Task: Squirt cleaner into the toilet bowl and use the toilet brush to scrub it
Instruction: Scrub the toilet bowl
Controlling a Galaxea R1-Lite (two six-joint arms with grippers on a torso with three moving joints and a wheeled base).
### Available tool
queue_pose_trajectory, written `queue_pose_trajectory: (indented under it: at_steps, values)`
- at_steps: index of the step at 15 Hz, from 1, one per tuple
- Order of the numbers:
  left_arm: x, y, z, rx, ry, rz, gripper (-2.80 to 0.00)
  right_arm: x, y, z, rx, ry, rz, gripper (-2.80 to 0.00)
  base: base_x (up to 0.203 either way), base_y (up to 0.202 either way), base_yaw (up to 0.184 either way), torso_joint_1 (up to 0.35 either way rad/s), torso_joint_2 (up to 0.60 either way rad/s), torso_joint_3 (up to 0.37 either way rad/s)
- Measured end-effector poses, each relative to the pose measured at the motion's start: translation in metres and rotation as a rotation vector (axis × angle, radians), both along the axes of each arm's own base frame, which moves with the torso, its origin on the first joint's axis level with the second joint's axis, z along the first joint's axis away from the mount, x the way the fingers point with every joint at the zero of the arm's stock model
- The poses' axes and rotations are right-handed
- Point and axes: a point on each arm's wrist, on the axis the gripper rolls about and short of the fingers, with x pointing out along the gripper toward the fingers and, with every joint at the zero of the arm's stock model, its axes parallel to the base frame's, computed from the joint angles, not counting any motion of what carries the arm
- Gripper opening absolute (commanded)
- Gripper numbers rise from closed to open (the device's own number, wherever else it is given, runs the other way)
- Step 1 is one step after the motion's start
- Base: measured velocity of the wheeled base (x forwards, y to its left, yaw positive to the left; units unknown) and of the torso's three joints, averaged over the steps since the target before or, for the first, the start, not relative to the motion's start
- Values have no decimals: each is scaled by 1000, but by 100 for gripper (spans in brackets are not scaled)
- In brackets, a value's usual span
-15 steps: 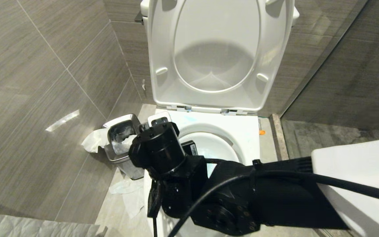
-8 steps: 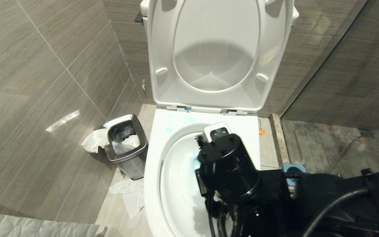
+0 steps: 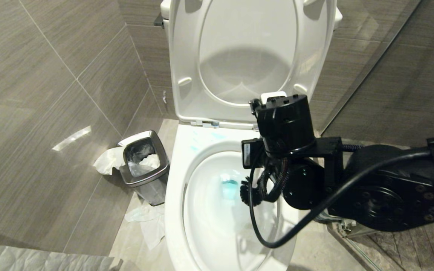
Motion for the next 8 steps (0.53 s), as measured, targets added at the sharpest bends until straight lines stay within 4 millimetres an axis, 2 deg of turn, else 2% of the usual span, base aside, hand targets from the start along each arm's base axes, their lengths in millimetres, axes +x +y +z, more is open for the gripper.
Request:
queue_pose_trajectory:
  at_steps: [5,8]
  values:
    - [0,0,0,-1,0,0,-280,30,33,22,35,-88,6,-280,0,0,0,0,0,0]
    - [0,0,0,0,0,0,-280,44,48,6,5,-78,13,-280,0,0,0,0,0,0]
